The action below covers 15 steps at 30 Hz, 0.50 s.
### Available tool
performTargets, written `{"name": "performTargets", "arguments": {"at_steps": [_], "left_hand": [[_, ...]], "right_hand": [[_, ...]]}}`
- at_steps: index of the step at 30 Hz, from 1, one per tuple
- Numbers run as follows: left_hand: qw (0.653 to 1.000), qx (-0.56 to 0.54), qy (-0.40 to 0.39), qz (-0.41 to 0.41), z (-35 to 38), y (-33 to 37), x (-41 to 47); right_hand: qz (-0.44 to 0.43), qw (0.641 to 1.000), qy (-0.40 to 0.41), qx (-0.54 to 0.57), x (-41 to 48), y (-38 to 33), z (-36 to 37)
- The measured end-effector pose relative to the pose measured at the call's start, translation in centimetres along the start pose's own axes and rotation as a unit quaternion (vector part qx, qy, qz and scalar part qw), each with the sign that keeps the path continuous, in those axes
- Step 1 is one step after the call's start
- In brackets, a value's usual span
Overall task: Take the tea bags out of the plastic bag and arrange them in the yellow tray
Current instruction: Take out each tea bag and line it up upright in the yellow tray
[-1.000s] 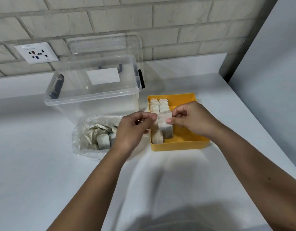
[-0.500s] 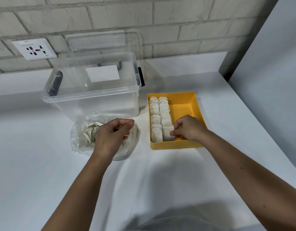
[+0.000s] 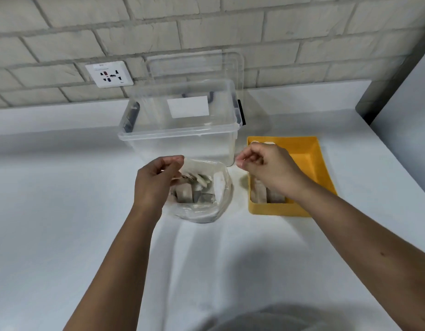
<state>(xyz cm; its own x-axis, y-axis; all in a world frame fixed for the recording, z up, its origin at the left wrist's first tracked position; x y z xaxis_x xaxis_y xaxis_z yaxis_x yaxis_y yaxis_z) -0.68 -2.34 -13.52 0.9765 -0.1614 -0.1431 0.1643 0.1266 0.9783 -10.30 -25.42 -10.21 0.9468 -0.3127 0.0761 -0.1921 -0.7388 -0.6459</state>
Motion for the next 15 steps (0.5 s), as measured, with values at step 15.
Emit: {"name": "performTargets", "arguments": {"at_steps": [15], "left_hand": [[0.989, 0.142, -0.029, 0.006, -1.0, -3.1, 0.1]], "right_hand": [[-0.088, 0.911, 0.054, -0.4, 2.6, -5.0, 10.0]]}}
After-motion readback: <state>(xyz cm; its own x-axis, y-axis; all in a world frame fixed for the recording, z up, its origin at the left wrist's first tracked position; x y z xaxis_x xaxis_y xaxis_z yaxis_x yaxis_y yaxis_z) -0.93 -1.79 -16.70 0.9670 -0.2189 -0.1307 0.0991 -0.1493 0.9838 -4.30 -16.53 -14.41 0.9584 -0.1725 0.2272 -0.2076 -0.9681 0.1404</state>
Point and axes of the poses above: each hand's wrist, its own x-axis towards the middle knuckle, its own z-axis out of the palm, y = z × x, the point moved 8 cm from there along x, towards the middle knuckle, and after that the axes turned 14 degrees about -x, right-handed, at the moved point
